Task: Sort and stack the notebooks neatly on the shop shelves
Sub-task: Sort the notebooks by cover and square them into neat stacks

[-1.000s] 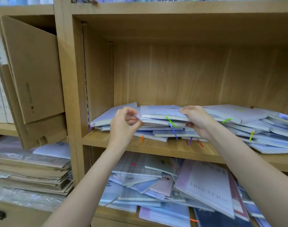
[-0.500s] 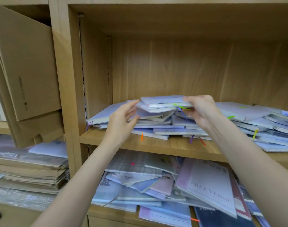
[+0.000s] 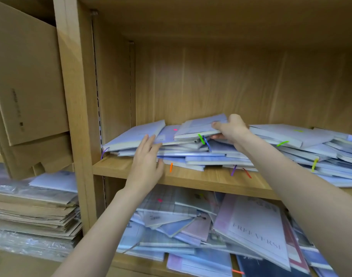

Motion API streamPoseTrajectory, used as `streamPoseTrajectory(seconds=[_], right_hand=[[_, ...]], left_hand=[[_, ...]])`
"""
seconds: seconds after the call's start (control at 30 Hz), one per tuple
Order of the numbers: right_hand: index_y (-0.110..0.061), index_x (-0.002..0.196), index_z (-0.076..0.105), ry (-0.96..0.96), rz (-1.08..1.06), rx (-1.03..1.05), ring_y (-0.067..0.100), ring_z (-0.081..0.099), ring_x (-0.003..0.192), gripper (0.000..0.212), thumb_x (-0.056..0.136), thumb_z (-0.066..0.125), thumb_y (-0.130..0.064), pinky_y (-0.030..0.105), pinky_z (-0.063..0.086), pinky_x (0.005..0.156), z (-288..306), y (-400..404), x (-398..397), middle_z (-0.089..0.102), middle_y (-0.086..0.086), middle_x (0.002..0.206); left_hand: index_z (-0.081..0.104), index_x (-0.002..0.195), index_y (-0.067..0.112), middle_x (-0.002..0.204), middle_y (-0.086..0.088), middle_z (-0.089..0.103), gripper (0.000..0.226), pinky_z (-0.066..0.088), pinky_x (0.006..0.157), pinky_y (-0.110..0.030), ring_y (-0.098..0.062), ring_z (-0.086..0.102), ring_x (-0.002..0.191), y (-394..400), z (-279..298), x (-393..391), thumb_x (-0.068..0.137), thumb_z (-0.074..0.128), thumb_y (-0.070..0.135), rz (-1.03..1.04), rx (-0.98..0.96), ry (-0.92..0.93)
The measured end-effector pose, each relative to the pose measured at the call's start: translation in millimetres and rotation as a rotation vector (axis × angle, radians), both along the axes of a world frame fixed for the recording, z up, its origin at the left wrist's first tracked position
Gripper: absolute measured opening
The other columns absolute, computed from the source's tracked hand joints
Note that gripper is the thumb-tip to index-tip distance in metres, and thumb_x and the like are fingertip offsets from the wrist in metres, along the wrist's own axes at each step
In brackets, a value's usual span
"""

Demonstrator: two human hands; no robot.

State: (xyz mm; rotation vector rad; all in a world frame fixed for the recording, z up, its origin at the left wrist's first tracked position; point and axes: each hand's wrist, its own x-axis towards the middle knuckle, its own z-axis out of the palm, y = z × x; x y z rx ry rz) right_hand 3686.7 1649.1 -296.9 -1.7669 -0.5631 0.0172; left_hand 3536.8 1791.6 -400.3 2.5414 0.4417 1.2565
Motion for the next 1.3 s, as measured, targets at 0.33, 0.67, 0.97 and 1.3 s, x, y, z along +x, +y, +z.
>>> streamPoseTrajectory(seconds=[0.33, 0.67, 0.97, 1.3], right_hand=[[0.004, 0.115, 0.051, -0.305, -0.062, -0.431, 0.031, 0.055, 0.104, 0.038, 0.096, 0.049, -0.03, 0.031, 0.042, 0.076, -11.6, 36.2, -11.5, 0.055, 0.019, 0.122], [-0.003, 0.107, 0.059, -0.722, 0.04, -0.067, 0.009, 0.054, 0.085, 0.022, 0.091, 0.05, -0.016, 0.011, 0.039, 0.072, -102.1, -69.6, -61.3, 0.057, 0.007, 0.103], [-0.005, 0.122, 0.052, -0.523, 0.236, -0.652, 0.025, 0.053, 0.108, 0.036, 0.089, 0.059, -0.019, 0.024, 0.038, 0.084, -242.6, -47.9, -24.2, 0.051, 0.01, 0.119], [-0.022, 0.147, 0.02, -0.83, 0.322, -1.048, 0.02, 0.011, 0.142, 0.057, 0.096, 0.041, -0.037, 0.04, 0.02, 0.106, -269.0, 62.6, -18.6, 0.012, -0.004, 0.157]], left_hand=[[0.03, 0.141, 0.007, 0.144, -0.004, 0.038, 0.055, 0.03, 0.103, -0.026, -0.022, 0.042, 0.127, 5.5, -12.4, -22.2, 0.089, 0.048, 0.002, 0.062, -0.205, -0.149], [0.051, 0.112, 0.012, 0.106, -0.006, 0.056, 0.037, 0.03, 0.084, -0.024, -0.017, 0.046, 0.098, -36.7, -96.5, -45.6, 0.077, 0.038, 0.013, -0.044, 0.053, -0.121], [0.048, 0.124, -0.003, 0.121, -0.02, 0.052, 0.049, 0.036, 0.096, -0.04, -0.037, 0.047, 0.115, 1.6, -187.3, -41.4, 0.081, 0.067, 0.011, 0.087, -0.242, 0.386], [0.033, 0.141, 0.013, 0.133, -0.01, 0.047, 0.057, 0.031, 0.097, -0.027, -0.026, 0.039, 0.127, 22.8, -204.8, -30.8, 0.09, 0.058, 0.015, 0.017, -0.325, 0.37]])
